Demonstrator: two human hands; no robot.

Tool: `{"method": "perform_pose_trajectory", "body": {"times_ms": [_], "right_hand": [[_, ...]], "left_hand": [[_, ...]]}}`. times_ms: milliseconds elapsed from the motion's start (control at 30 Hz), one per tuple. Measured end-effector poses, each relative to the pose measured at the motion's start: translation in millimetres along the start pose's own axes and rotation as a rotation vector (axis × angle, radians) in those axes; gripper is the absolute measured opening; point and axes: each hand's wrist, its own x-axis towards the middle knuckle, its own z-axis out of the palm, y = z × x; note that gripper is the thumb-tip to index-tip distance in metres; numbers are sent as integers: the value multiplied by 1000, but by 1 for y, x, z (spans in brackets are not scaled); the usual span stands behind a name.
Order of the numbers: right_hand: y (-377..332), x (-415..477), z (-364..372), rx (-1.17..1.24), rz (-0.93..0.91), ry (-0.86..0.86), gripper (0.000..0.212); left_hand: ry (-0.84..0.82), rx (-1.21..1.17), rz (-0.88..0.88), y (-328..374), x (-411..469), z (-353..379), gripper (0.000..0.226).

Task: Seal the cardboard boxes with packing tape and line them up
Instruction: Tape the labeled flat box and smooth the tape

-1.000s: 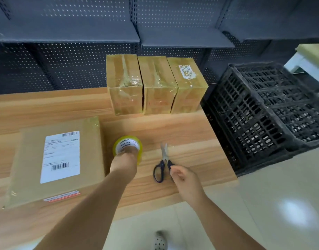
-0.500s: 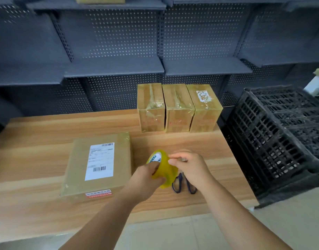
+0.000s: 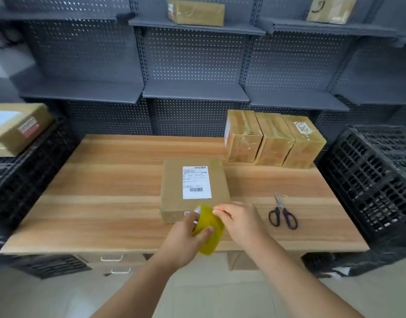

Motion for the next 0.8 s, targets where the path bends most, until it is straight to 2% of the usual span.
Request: {"method": "perform_pose_trajectory", "body": {"times_ms": [133,267,367,500,700,800], "right_hand": [[-47,-23,26,33,-90,-156,13],[-52,-9,37,326,309,-279,16],[-44,8,46,377,449,-350,19],[-33,21,69,157,405,-427,12],[-20,36,117,163,373,-466,23],[-11,54,127,23,256,-541,23]], "left_hand": [[41,-59,-220,-50,-18,-33,27],[-85,-249,-212,-74,-34,-48,36],[-224,-419,-213,-83,-41,-47,48],[-208,-448,-302,-103,-36,-41,47],[-131,-584,-436,-128,-24,-34,49],[-89,-588,-484,-134,-16,-31,50]]}}
